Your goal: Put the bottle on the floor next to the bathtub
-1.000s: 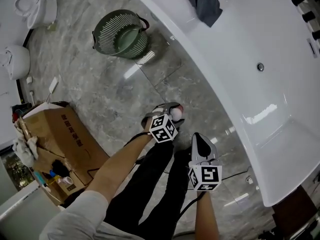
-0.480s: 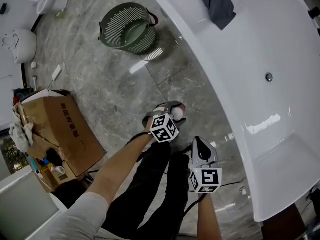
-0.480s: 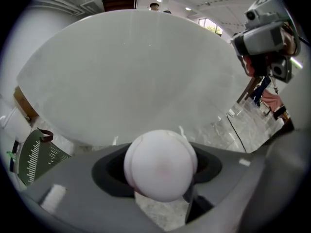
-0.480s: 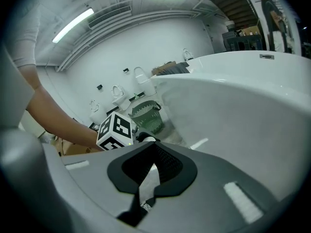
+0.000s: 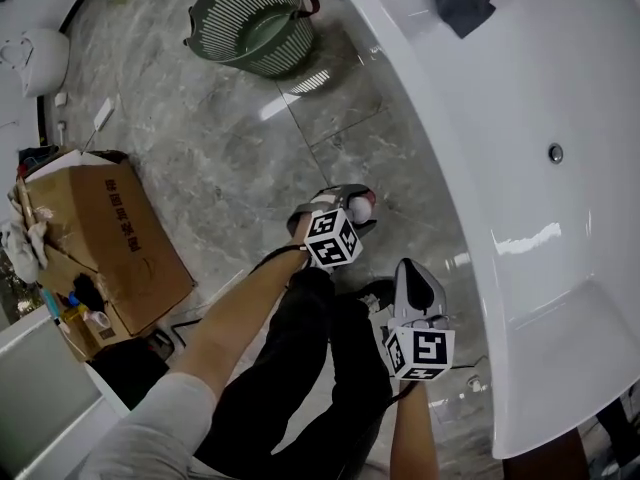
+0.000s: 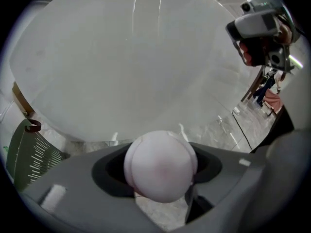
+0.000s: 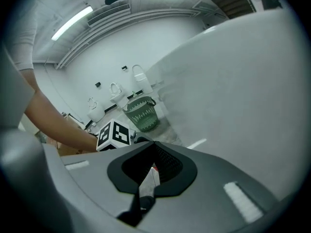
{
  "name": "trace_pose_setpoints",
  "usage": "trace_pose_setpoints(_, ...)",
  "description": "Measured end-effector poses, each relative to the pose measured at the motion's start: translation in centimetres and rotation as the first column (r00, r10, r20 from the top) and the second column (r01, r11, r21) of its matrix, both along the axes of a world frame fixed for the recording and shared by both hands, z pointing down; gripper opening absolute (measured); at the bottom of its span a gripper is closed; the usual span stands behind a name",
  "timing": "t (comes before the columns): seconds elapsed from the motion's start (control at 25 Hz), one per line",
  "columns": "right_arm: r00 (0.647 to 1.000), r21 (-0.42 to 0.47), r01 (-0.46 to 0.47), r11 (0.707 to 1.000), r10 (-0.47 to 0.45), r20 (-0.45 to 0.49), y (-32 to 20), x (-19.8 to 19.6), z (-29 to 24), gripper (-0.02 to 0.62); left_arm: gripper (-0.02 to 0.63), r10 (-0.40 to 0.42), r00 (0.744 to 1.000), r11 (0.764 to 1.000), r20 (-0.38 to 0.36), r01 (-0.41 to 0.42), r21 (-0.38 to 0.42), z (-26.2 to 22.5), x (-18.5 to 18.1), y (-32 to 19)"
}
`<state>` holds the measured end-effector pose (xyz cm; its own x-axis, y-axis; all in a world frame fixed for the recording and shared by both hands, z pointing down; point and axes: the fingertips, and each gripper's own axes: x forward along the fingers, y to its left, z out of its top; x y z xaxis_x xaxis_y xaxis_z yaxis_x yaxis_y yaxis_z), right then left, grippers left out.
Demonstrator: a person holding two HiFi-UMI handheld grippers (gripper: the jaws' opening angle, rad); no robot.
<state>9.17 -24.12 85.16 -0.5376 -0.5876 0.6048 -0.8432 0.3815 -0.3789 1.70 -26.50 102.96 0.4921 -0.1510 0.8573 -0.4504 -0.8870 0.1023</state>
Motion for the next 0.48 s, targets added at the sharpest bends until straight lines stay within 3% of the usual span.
trace_pose_setpoints(0.16, 0.998, 0.004, 0.068, 0.998, -0.068, -0.019, 0.3, -0.3, 2.5, -0.002, 0.339, -0.004, 1.000, 1.000, 0.003, 0.003, 0.006, 2.9, 0.4, -0.3)
trace_pose_setpoints(0.48, 0.992, 0.003, 0.114, 0.993, -0.114, -0.052, 0.1, 0.2, 6.5, -0.002, 0.339, -0.028, 1.000, 1.000, -0.015, 0.028, 0.012, 7.2, 1.5, -1.2)
